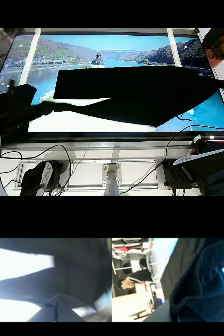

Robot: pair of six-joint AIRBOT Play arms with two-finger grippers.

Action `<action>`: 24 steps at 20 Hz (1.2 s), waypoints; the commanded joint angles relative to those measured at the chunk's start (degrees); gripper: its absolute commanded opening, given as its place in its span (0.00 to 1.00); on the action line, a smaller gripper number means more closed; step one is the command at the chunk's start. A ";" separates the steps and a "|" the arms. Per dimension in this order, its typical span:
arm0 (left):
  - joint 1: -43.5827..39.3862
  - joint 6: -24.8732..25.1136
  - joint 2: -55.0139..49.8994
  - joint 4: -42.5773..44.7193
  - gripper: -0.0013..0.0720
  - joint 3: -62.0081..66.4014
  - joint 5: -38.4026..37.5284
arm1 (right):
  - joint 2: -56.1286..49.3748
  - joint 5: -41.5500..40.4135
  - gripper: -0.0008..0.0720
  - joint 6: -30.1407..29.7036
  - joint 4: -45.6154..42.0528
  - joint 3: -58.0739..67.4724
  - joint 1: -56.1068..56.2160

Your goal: Fold the clothes and pants, and hang the long-sleeved shirts on hangers.

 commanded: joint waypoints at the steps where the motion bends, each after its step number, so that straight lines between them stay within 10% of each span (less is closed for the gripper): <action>1: 0.00 -1.81 -0.59 -8.66 0.02 0.66 20.92 | 0.04 -7.89 0.03 9.70 2.56 4.17 1.68; 5: -0.79 1.31 -12.76 -22.77 0.02 0.68 32.37 | 0.00 -21.68 0.03 15.98 -2.19 4.15 7.61; 12: -8.61 34.93 -38.71 -70.99 0.02 6.58 33.27 | -0.13 -54.42 0.03 34.32 -19.34 4.15 21.81; 17: -15.91 43.60 -55.32 -86.99 0.07 22.23 33.24 | -1.90 -68.94 0.03 48.98 -29.44 4.15 28.65; 18: -17.07 46.21 -58.23 -88.13 0.36 25.99 33.27 | -2.49 -70.10 0.12 48.78 -29.35 4.15 29.38; 19: -17.64 48.35 -60.52 -88.15 0.67 29.24 33.27 | -2.89 -70.84 0.52 47.41 -29.27 4.17 29.83; 20: -18.18 49.31 -62.31 -87.89 0.74 32.04 33.22 | -2.93 -70.05 0.71 42.62 -29.24 4.17 29.81; 24: -18.16 55.21 -62.51 -85.53 0.60 36.81 28.96 | -2.82 -56.98 0.73 31.34 -27.02 4.17 25.42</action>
